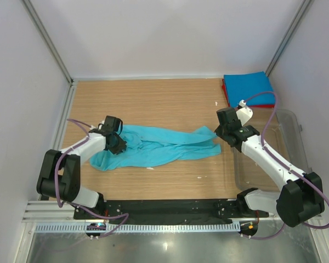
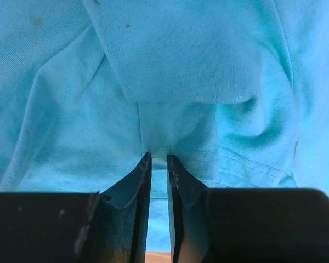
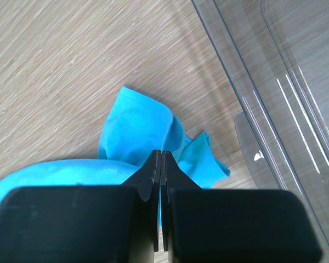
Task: Fold and stack the t-shirts
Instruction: Flatten the tshirt out
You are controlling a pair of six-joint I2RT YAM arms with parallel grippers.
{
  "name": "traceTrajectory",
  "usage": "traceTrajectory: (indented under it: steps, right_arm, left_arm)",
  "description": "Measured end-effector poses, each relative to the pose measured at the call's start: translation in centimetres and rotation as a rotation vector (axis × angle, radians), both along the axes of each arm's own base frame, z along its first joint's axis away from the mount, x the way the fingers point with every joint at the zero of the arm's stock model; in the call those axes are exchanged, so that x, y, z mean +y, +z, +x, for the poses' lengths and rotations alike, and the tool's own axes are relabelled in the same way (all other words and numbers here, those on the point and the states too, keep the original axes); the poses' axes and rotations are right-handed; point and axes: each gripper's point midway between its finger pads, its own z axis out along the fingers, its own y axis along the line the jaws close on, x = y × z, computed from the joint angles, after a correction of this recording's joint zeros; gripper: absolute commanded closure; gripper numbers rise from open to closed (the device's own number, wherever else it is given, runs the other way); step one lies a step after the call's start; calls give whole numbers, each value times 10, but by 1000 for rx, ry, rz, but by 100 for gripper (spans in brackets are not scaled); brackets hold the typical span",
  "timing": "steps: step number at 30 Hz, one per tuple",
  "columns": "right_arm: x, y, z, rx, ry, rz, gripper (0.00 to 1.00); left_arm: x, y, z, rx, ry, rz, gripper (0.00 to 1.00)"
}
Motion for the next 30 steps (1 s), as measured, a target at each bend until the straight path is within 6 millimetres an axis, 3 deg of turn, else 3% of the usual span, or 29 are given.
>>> traceTrajectory:
  steps: [30]
  right_arm:
    - [0,-6,-1,18,1,-9,99]
  left_arm:
    - [3,-3,-2,-6,33,50,77]
